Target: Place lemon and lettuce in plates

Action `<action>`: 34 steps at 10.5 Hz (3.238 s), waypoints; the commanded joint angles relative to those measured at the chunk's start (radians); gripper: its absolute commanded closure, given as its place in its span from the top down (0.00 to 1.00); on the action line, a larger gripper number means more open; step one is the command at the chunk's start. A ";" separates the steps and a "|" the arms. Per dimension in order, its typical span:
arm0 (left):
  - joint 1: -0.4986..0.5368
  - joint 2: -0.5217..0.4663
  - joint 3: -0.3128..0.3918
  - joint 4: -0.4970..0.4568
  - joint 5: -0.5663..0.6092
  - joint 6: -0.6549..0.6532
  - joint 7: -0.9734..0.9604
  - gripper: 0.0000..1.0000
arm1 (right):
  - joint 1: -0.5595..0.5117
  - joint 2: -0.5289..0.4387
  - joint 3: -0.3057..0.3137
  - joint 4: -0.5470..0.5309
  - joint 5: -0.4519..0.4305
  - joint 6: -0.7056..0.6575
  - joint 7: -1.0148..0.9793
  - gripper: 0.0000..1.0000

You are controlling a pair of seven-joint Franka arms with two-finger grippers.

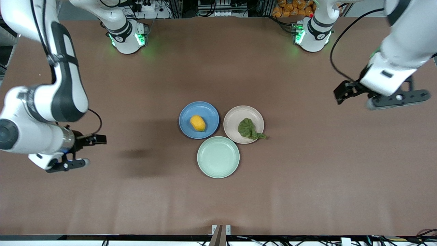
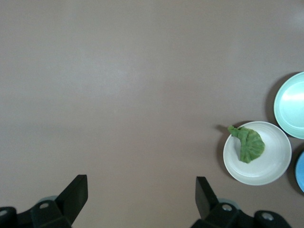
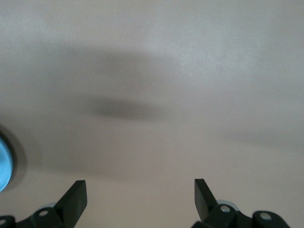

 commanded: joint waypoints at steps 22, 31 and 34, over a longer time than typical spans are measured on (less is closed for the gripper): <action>0.057 -0.117 0.042 -0.044 -0.060 -0.030 0.240 1.00 | -0.166 -0.503 0.043 -0.144 -0.069 -0.329 0.054 1.00; 0.059 -0.109 0.042 -0.033 -0.073 -0.030 0.242 1.00 | -0.151 -0.469 0.043 -0.129 -0.059 -0.342 0.100 1.00; 0.057 -0.103 0.041 -0.033 -0.073 -0.028 0.242 1.00 | -0.152 -0.462 0.043 -0.123 -0.056 -0.341 0.099 1.00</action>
